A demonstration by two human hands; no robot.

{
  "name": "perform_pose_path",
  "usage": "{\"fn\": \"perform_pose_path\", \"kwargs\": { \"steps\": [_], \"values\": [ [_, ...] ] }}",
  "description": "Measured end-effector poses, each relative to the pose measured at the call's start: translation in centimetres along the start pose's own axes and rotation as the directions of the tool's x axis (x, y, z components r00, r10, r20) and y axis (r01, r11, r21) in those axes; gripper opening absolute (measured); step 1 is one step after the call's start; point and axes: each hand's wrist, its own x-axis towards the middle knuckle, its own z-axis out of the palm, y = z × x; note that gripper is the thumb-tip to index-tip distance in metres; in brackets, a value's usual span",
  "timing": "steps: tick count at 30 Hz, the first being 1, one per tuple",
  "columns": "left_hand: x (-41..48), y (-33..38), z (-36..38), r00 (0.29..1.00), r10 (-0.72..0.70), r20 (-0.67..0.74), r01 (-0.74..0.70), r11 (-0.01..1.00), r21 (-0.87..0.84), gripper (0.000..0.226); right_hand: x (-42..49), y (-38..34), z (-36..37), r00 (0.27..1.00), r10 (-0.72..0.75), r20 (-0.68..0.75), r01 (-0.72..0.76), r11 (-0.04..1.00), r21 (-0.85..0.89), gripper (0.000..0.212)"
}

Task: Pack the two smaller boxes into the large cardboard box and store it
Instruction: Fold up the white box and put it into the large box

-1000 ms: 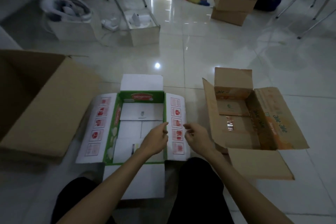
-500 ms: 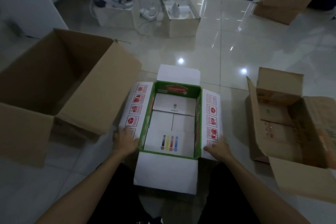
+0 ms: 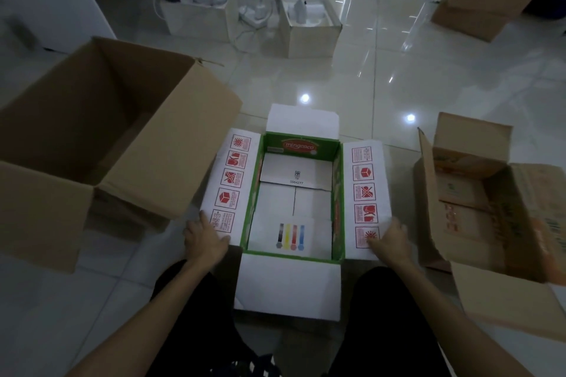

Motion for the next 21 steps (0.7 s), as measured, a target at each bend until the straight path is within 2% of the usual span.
{"fn": "perform_pose_path", "kwargs": {
  "steps": [3,7,10,11,13,14,16,19,21],
  "values": [
    [-2.2,0.8,0.0,0.992,0.086,-0.091,-0.086,0.996,0.004,0.082,-0.7,-0.7,-1.4,0.996,-0.072,-0.046,0.076,0.992,0.104,0.036],
    [-4.7,2.3,0.1,0.964,0.203,-0.175,-0.222,0.97,-0.1,0.077,-1.6,-2.3,-3.2,0.993,-0.103,0.052,0.098,0.992,0.078,0.025],
    [-4.1,4.1,-0.7,0.98,0.161,-0.119,-0.189,0.941,-0.281,0.07,-2.0,-3.3,-4.1,0.986,-0.13,0.108,0.129,0.991,0.016,0.02],
    [-3.6,4.7,-0.9,0.984,0.15,-0.092,-0.172,0.933,-0.317,0.06,-2.2,-3.8,-4.3,0.981,-0.151,0.125,0.152,0.988,0.003,0.019],
    [-3.1,5.9,-1.5,0.984,0.164,-0.07,-0.178,0.933,-0.312,0.033,-2.8,-4.7,-4.4,0.97,-0.194,0.144,0.198,0.98,-0.011,0.019],
    [-3.1,6.5,-1.7,0.98,0.186,-0.073,-0.2,0.93,-0.308,0.026,-3.0,-5.0,-4.4,0.968,-0.206,0.14,0.21,0.978,-0.012,0.02],
    [-3.5,7.6,-2.3,0.966,0.246,-0.086,-0.26,0.919,-0.297,0.03,-3.8,-5.6,-4.7,0.965,-0.214,0.149,0.218,0.976,-0.011,0.011],
    [-3.9,8.6,-3.7,0.942,0.315,-0.118,-0.335,0.903,-0.27,0.033,-4.8,-6.7,-5.5,0.957,-0.25,0.146,0.257,0.966,-0.031,0.015],
    [-4.2,9.1,-5.3,0.926,0.348,-0.145,-0.375,0.888,-0.265,0.03,-5.7,-7.8,-6.7,0.953,-0.275,0.123,0.282,0.959,-0.037,0.005]
  ]
}}
